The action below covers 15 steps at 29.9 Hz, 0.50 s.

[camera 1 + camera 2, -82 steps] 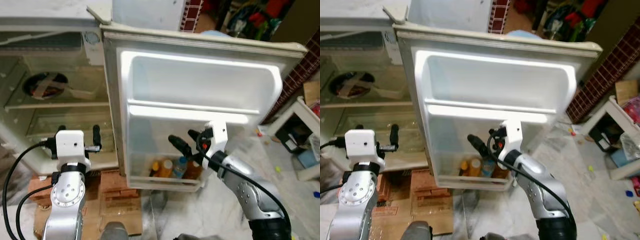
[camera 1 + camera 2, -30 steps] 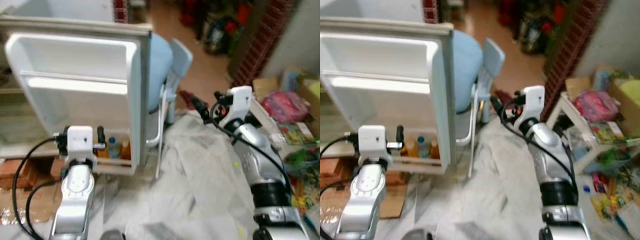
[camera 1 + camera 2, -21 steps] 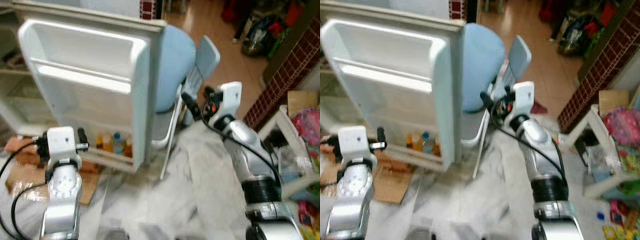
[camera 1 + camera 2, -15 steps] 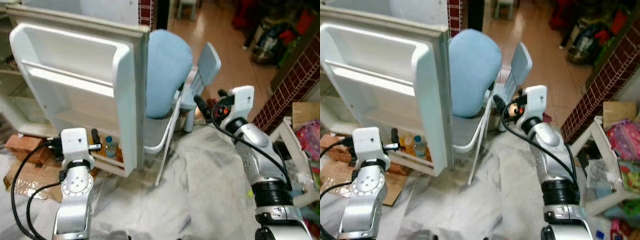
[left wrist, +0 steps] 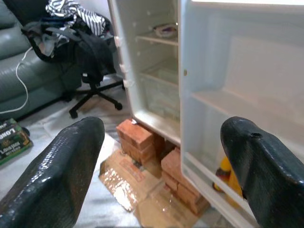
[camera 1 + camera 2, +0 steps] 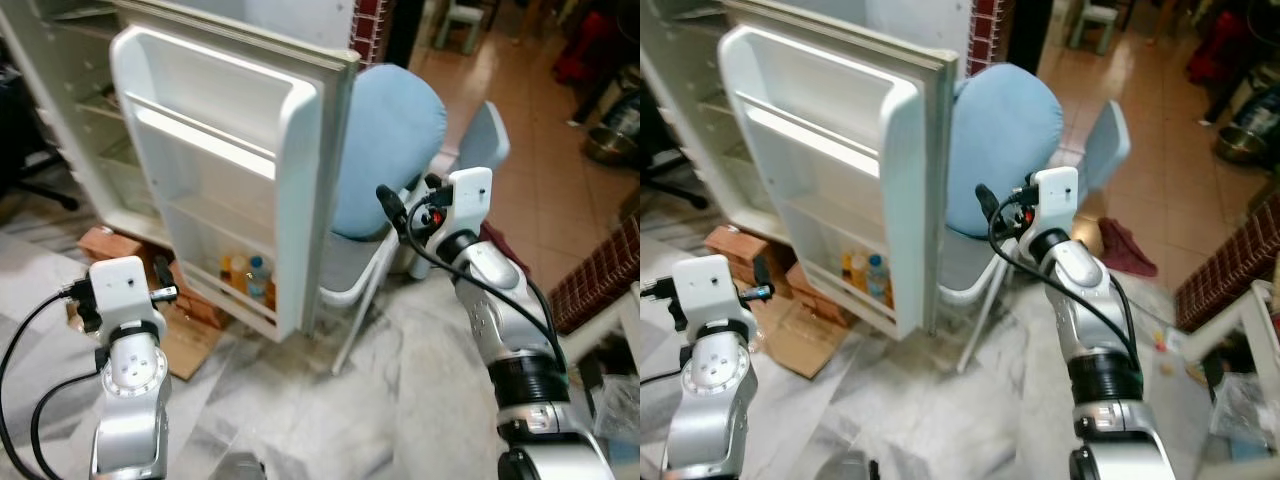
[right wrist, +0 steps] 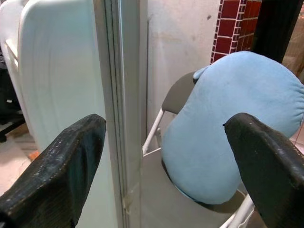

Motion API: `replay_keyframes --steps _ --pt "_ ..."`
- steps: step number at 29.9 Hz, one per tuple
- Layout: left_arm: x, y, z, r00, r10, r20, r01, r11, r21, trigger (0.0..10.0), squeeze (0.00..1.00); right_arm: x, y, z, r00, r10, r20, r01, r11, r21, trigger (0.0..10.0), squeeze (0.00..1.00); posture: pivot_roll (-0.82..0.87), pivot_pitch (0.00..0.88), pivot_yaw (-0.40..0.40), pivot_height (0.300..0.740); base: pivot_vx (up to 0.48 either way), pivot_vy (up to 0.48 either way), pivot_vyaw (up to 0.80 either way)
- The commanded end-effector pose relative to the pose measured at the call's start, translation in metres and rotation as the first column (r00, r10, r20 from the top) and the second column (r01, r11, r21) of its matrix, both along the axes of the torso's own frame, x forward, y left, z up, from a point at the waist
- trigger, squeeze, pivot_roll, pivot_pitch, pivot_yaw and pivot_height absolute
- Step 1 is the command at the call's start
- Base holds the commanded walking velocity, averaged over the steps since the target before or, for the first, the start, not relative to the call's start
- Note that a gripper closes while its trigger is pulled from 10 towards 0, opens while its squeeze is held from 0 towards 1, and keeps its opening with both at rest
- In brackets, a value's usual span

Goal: Restocking fridge

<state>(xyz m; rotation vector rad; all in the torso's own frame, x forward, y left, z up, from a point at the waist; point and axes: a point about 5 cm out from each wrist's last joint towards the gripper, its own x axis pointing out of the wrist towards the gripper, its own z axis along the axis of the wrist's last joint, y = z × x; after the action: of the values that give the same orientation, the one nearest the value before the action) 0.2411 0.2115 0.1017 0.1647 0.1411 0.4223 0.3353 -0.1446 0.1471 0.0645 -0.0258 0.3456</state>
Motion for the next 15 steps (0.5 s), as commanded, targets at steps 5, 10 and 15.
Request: replay_keyframes --steps 5,10,15 --pt "0.004 -0.007 0.000 1.000 -0.027 0.013 0.027 0.999 -0.017 10.0 0.00 -0.003 -0.014 -0.001 0.992 -0.126 0.024 0.127 0.989 -0.069 10.0 0.00 0.08 0.000 -0.056 0.740 0.378 0.000 0.00" --pt "0.004 -0.009 0.000 0.998 -0.049 0.030 0.050 0.998 -0.030 10.0 0.00 0.001 -0.022 0.001 0.982 -0.183 0.038 0.186 0.979 -0.090 10.0 0.00 0.08 0.000 -0.061 0.740 0.415 0.000 0.00" --pt "0.005 -0.012 0.002 0.998 -0.045 0.047 0.047 0.998 -0.043 10.0 0.00 0.004 -0.018 0.003 0.985 -0.166 0.046 0.170 0.981 -0.090 10.0 0.00 0.08 0.000 -0.065 0.740 0.412 0.000 0.00"
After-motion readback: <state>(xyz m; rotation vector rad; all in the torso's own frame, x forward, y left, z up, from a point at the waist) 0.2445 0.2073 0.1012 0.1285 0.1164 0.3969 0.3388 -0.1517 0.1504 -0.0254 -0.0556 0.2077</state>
